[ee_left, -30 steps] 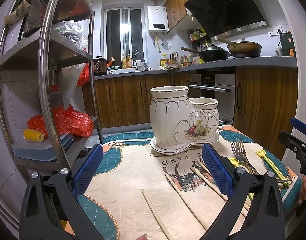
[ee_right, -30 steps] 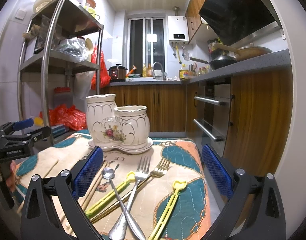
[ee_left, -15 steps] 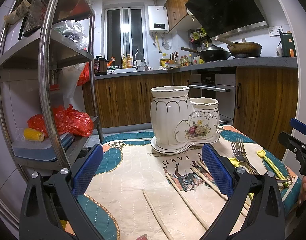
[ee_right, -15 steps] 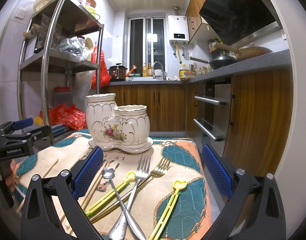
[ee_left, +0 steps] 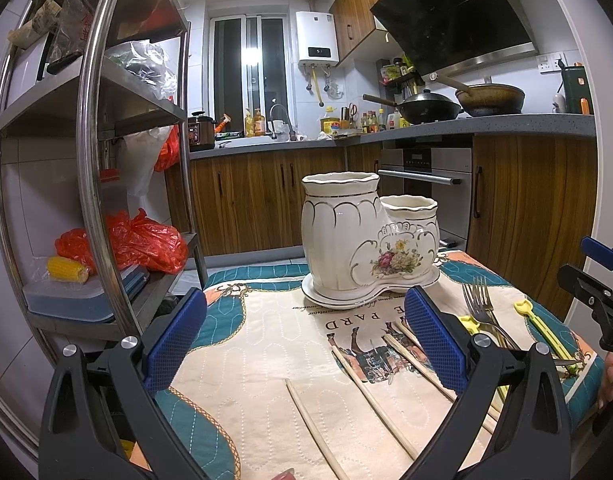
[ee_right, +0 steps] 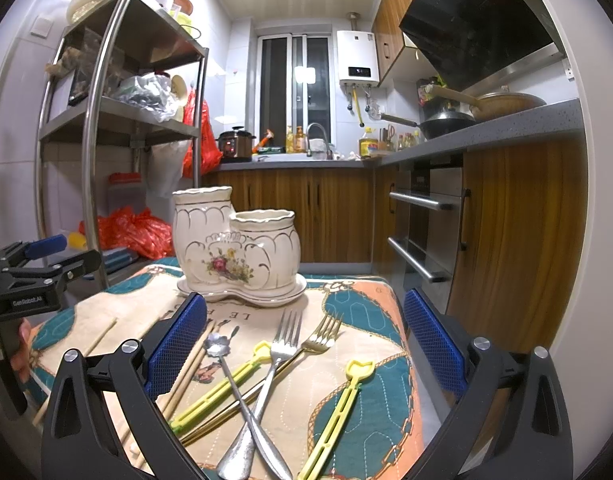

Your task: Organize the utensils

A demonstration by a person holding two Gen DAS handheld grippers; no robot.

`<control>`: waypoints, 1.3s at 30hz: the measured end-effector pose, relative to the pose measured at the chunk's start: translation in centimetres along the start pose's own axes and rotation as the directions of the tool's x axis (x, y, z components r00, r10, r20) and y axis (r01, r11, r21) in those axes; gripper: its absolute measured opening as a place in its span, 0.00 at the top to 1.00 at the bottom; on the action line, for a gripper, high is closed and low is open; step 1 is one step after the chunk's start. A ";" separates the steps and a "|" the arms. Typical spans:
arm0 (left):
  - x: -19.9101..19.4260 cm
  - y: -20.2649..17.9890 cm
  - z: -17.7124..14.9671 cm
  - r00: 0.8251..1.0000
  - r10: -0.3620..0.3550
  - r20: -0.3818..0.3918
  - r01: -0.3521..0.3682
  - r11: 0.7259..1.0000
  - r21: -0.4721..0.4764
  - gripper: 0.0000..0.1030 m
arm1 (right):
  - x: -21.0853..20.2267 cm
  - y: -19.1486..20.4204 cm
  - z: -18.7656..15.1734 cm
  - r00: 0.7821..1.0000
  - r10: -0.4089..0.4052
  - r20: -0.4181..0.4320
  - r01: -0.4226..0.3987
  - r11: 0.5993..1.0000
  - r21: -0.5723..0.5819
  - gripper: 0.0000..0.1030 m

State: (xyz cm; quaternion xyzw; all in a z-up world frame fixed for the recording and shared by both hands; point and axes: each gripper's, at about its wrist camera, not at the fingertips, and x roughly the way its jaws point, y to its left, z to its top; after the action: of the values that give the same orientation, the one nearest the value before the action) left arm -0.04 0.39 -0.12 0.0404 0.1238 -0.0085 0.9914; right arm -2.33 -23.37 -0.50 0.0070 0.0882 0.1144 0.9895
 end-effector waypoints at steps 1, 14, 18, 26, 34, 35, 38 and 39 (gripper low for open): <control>0.0 0.0 0.0 1.000 -0.001 0.000 0.001 1.000 0.000 0.05 | 0.0 0.0 0.0 1.000 0.000 0.000 0.000 1.000 0.001 0.05; 1.1 0.4 0.0 0.999 -0.025 -0.030 0.024 0.999 -0.024 0.05 | 0.6 0.5 -0.3 1.000 0.029 -0.003 -0.029 1.000 0.000 0.05; 1.2 0.8 0.2 0.998 -0.031 -0.050 0.029 0.999 -0.044 0.05 | 0.7 -0.1 0.2 0.999 0.013 -0.030 -0.013 1.000 0.018 0.05; 0.2 1.6 2.2 0.978 0.002 -0.209 0.027 0.990 0.137 0.05 | 1.4 -4.2 2.9 0.968 -0.019 -0.250 0.036 0.997 0.065 0.05; 1.9 0.4 -2.6 0.853 -0.085 -0.515 0.134 0.989 0.060 0.15 | 2.6 -7.0 2.0 0.880 -0.003 -0.476 0.048 0.995 0.082 0.07; 2.1 0.1 -3.2 0.844 -0.077 -0.531 0.137 0.988 0.074 0.18 | 2.8 -7.2 1.6 0.866 0.004 -0.500 0.047 0.995 0.090 0.07; 2.5 -0.7 -4.4 0.814 -0.094 -0.574 0.166 0.983 0.073 0.31 | 3.4 -6.7 0.7 0.829 0.040 -0.557 0.023 0.994 0.105 0.21; 2.6 -0.9 -4.7 0.804 -0.094 -0.587 0.168 0.983 0.072 0.33 | 3.6 -6.4 0.4 0.817 0.053 -0.574 0.013 0.994 0.110 0.24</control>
State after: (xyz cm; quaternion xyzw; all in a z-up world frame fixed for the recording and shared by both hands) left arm 1.36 -0.10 -5.35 0.0922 0.4223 -0.0719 0.8989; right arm 2.69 -28.80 -0.93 0.0270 0.3890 0.1167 0.9134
